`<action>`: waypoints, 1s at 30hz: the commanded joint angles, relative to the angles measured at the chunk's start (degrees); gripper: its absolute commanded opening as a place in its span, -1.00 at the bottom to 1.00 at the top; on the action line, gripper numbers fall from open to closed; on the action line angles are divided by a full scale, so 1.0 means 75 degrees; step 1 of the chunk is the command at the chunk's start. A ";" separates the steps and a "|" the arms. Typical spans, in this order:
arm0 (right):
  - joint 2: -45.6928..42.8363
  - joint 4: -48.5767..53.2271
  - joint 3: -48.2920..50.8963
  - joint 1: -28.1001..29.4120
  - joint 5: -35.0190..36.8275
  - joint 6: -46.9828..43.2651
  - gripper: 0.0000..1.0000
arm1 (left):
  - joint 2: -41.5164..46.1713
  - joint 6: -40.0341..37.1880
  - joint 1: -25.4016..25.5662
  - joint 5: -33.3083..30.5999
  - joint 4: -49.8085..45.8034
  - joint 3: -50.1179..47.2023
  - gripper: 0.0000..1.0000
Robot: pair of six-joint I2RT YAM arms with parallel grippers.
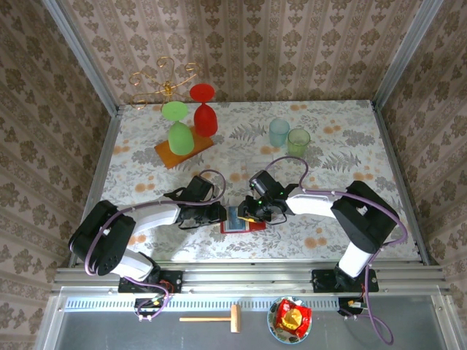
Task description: Take the credit cards out of the card holder
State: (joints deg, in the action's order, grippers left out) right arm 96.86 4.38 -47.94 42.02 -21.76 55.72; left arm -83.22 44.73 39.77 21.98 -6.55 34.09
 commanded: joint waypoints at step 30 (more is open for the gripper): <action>-0.0066 -0.0453 0.0179 -0.0200 -0.0433 0.0034 -0.45 | -0.0133 0.0118 0.0246 0.0330 -0.0160 0.0474 -0.74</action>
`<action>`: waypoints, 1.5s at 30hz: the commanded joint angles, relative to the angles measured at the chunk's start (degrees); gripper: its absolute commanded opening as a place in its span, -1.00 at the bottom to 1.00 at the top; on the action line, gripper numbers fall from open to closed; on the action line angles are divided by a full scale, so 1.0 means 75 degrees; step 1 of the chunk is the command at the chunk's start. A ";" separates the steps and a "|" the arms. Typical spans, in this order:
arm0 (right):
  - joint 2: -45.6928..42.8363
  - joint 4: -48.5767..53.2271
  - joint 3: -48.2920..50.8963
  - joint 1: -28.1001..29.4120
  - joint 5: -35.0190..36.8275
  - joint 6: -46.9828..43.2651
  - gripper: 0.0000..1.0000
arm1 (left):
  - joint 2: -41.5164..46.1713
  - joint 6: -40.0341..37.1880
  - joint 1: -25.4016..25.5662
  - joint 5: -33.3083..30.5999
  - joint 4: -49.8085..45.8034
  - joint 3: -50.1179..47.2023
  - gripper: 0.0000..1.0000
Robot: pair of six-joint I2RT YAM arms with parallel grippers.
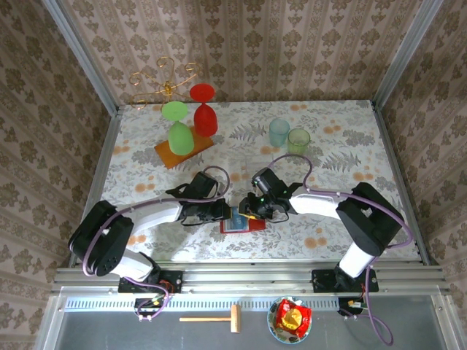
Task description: Take the credit cards out of the card holder
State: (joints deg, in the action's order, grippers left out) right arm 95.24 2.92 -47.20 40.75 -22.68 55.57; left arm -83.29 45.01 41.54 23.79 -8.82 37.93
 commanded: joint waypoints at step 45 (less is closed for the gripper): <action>-0.0546 0.0017 0.0237 -0.0264 -0.0122 -0.0191 -0.44 | -0.0142 -0.0219 -0.0027 0.0159 -0.0357 0.0453 -0.74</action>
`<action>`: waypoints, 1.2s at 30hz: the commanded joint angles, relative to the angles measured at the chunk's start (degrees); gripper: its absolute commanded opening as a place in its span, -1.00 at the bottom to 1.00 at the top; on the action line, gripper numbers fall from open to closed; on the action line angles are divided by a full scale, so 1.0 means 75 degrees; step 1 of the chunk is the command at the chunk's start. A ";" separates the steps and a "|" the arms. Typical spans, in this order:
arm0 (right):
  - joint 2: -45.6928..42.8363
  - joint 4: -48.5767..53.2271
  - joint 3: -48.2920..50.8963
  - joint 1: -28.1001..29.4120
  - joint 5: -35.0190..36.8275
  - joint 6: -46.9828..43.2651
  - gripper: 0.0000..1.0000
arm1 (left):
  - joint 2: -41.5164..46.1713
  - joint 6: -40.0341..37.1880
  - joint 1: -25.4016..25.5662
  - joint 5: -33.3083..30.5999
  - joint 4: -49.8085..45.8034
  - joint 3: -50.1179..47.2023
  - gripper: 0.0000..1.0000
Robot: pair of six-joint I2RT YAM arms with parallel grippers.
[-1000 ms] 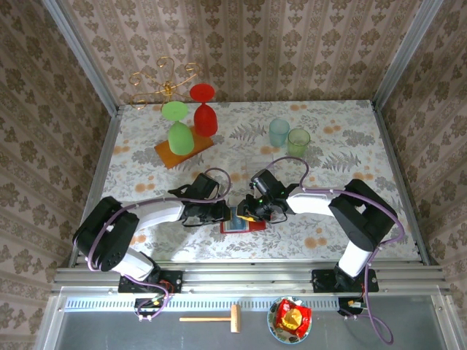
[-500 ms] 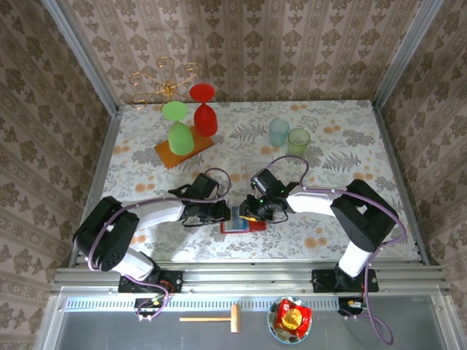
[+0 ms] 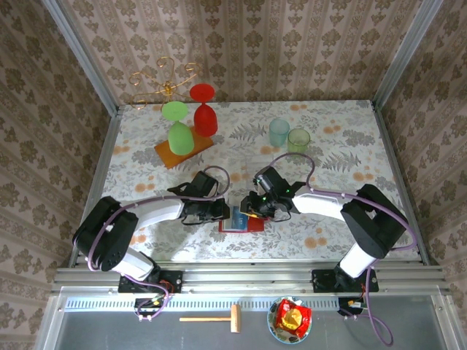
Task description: Take the credit cards out of the card holder
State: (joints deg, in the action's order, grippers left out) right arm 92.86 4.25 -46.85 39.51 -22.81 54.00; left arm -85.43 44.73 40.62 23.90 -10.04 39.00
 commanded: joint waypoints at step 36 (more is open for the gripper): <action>0.0720 -0.1332 0.0845 -0.0243 -0.0977 0.0182 -0.38 | -0.0800 -0.0534 0.0278 -0.0198 -0.0682 0.0407 -0.77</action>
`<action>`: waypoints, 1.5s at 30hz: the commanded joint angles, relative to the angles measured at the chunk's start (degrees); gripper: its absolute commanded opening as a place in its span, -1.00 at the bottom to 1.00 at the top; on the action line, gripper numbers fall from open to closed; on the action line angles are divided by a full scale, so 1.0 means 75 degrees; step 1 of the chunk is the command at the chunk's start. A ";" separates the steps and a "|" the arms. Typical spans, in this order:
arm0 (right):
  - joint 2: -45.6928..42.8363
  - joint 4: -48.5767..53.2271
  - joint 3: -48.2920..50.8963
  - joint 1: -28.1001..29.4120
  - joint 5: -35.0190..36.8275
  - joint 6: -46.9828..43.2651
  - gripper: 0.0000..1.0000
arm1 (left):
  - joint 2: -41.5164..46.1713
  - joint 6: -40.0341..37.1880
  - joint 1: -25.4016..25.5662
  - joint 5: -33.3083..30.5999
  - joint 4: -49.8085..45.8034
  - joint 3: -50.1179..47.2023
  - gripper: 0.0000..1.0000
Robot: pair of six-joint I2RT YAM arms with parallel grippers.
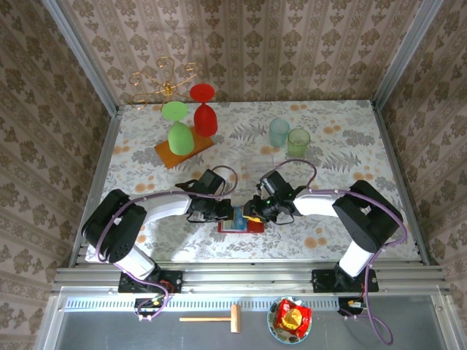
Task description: Take the credit cards out of the card holder
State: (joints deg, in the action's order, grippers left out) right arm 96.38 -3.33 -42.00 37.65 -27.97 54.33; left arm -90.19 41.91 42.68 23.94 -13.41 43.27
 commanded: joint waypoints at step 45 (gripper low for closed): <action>-0.0519 -0.1360 0.1052 -0.0571 -0.0707 0.0365 -0.80 | -0.0161 -0.0095 -0.0041 -0.0098 -0.0086 -0.0261 -0.79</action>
State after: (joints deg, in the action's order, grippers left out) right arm 94.74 -17.15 -35.20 34.30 -34.72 58.94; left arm -90.19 41.91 42.63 24.05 -12.40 42.78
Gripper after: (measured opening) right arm 0.100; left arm 0.106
